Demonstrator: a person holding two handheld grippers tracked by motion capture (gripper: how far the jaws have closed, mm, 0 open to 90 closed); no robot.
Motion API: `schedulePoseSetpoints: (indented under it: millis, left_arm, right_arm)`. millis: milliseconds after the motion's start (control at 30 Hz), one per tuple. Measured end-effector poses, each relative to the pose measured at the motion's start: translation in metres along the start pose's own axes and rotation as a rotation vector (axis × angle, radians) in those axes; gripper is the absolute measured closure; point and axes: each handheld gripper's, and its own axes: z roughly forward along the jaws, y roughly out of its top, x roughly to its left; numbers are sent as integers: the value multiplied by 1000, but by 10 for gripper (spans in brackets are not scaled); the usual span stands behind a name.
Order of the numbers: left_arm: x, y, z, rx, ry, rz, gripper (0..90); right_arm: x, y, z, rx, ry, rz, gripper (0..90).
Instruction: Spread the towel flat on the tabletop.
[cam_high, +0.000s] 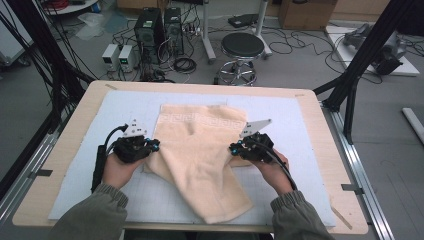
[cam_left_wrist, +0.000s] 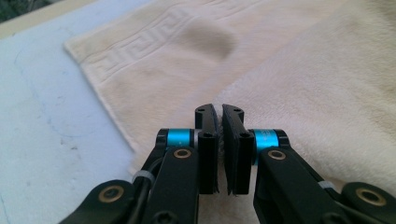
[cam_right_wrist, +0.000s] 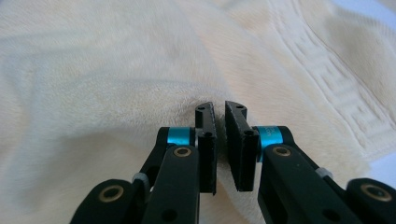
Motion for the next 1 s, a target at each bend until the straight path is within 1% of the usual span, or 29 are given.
schedulePoseSetpoints:
  millis: [33, 67, 100, 167, 200, 233, 267, 333, 367, 433, 500, 533, 600, 633, 667, 733, 800, 867, 900, 933, 967, 1000]
  left_arm:
    - [4, -1, 7, 15, -1, -24, 840]
    - [7, -2, 12, 28, -2, -33, 830]
    - [7, -3, 14, 34, 1, -36, 807]
    - [5, -2, 11, 22, 0, -20, 711]
    - [3, -2, 6, 14, -3, -7, 664]
    - [1, -2, 1, -3, -12, -3, 643]
    - [-1, -3, -5, -15, -18, 6, 624]
    - [-7, -6, -17, -32, -22, 31, 580]
    - [-10, -9, -22, -45, -26, 38, 574]
    - [-15, -17, -31, -57, -36, 51, 571]
    - [-18, -25, -35, -66, -57, 41, 573]
    - [-20, -30, -34, -65, -69, 41, 578]
    - [-25, -38, -29, -55, -98, 38, 597]
    - [-28, -41, -25, -30, -121, 44, 609]
    - [-31, -42, -20, -15, -137, 59, 614]
    - [-38, -42, -11, -3, -173, 78, 618]
    - [-44, -40, -1, 20, -177, 109, 607]
    - [-47, -40, 9, 53, -158, 140, 599]
    - [-47, -41, 12, 55, -155, 150, 609]
    - [-47, -40, 12, 48, -155, 152, 629]
    - [-47, -40, 12, 46, -155, 151, 667]
    - [-48, -40, 11, 47, -153, 157, 705]
  right_arm:
    - [-6, -1, 5, 5, 8, 25, 830]
    - [-12, -4, 10, 3, 16, 50, 823]
    - [-16, -6, 12, 2, 20, 70, 800]
    - [-18, -8, 10, -10, 11, 78, 704]
    - [-16, -8, 6, -19, 15, 67, 678]
    - [-12, -7, 0, -27, 3, 45, 658]
    - [-8, -7, -6, -39, -6, 12, 651]
    - [2, -9, -20, -67, 7, -22, 638]
    - [8, -11, -26, -73, 6, -45, 635]
    - [19, -17, -34, -72, 15, -89, 631]
    - [29, -26, -36, -63, 32, -119, 631]
    - [33, -30, -34, -47, 43, -130, 633]
    - [38, -38, -28, -14, 64, -149, 641]
    - [40, -41, -24, 0, 76, -149, 644]
    - [41, -44, -19, 8, 92, -148, 644]
    - [43, -46, -10, 31, 128, -152, 642]
    - [45, -46, -1, 54, 154, -162, 632]
    - [46, -45, 8, 82, 160, -171, 639]
    - [45, -45, 11, 89, 163, -173, 662]
    - [44, -46, 12, 78, 183, -156, 698]
    - [43, -46, 12, 75, 192, -142, 756]
    - [42, -47, 12, 68, 202, -137, 812]
